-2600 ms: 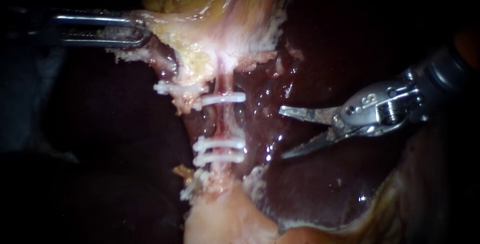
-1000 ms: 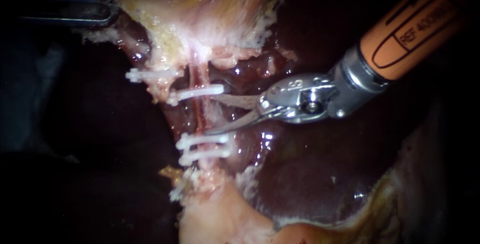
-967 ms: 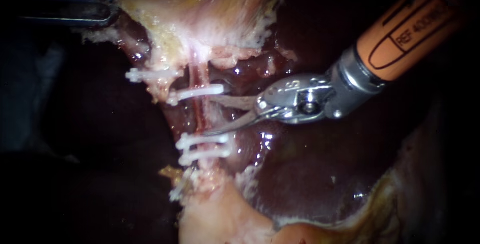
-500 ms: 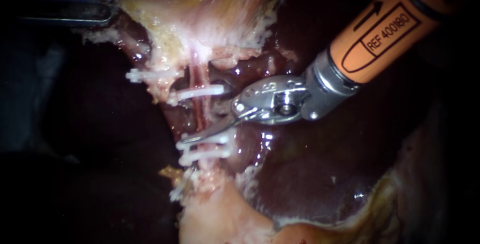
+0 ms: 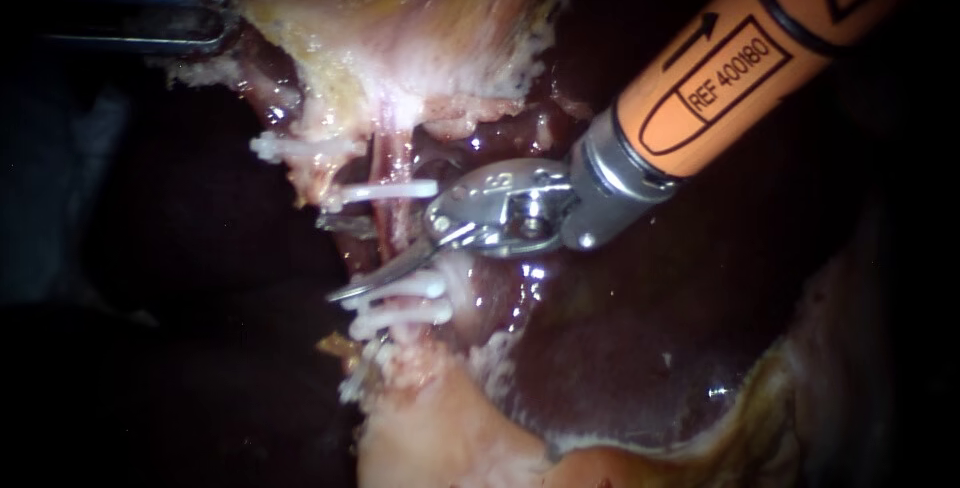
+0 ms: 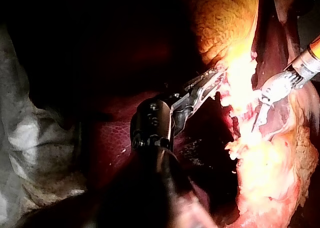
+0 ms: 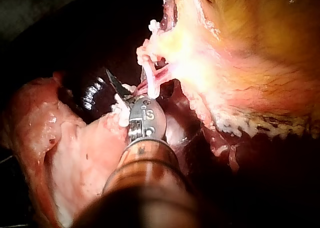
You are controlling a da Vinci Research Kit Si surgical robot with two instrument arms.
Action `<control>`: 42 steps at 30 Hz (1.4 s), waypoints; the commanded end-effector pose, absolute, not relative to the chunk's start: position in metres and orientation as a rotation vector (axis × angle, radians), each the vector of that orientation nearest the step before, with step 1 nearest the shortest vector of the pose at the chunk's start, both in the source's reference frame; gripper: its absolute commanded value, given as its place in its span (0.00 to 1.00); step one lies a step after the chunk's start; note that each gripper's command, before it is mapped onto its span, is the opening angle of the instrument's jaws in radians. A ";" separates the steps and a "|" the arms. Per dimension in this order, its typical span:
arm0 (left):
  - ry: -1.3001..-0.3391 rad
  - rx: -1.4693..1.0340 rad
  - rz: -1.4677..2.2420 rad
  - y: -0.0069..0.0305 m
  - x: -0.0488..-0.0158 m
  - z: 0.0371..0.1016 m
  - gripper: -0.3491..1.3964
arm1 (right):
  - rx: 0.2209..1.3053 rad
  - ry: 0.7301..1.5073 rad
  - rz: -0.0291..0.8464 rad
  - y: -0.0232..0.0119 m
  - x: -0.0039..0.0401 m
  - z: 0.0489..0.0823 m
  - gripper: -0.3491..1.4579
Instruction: Go to the cutting position right tube
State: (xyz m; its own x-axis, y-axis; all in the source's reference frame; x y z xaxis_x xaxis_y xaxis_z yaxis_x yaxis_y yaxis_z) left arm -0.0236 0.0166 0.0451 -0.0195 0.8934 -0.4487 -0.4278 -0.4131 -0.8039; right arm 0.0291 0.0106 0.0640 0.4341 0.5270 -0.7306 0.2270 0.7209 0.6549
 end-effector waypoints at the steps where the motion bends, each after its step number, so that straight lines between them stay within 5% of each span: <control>1: -0.564 -1.216 1.640 0.0166 -0.0236 0.0451 0.00 | 0.778 1.135 0.216 0.0106 0.0292 0.0640 0.87; 29: -0.565 -1.216 1.640 0.0166 -0.0235 0.0452 0.00 | 0.861 1.201 0.198 0.0088 0.0300 0.0586 0.88; 42: -0.565 -1.217 1.641 0.0167 -0.0235 0.0453 0.00 | 0.862 1.202 0.198 0.0088 0.0299 0.0586 0.88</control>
State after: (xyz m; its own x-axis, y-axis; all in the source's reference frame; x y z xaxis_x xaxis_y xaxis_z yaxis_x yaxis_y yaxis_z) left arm -0.0235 0.0167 0.0453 -0.0198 0.8934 -0.4489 -0.4284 -0.4133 -0.8036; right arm 0.0299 0.0089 0.0585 0.3863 0.5602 -0.7328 0.2972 0.6765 0.6738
